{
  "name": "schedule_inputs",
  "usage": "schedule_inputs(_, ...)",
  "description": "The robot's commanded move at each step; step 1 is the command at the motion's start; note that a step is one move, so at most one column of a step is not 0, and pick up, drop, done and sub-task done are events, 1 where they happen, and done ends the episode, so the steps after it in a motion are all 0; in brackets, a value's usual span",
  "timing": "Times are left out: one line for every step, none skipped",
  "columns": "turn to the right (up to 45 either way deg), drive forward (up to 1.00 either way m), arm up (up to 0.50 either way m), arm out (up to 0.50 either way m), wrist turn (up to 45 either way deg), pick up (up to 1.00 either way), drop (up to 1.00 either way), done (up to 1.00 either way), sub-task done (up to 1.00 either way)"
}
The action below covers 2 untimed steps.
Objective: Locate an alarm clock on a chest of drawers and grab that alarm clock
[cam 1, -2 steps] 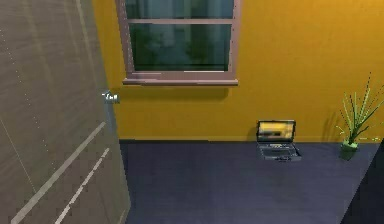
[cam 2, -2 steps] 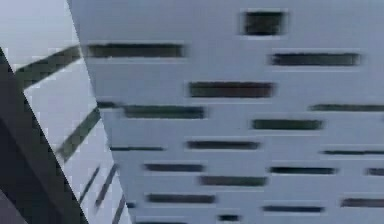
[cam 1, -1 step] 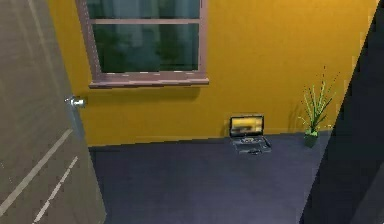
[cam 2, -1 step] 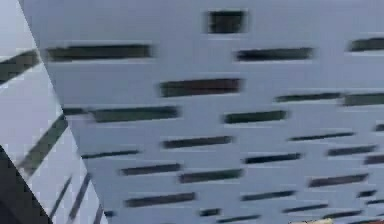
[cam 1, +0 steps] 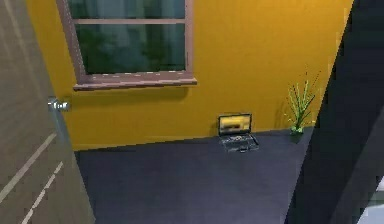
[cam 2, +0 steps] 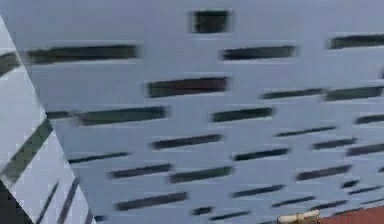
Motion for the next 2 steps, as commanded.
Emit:
schedule_inputs(0.0, 0.75, 0.00, 0.00, 0.0, 0.00, 0.00, 0.00, 0.00)
schedule_inputs(45.0, 0.00, 0.00, 0.00, 0.0, 0.00, 0.00, 0.00, 0.00)
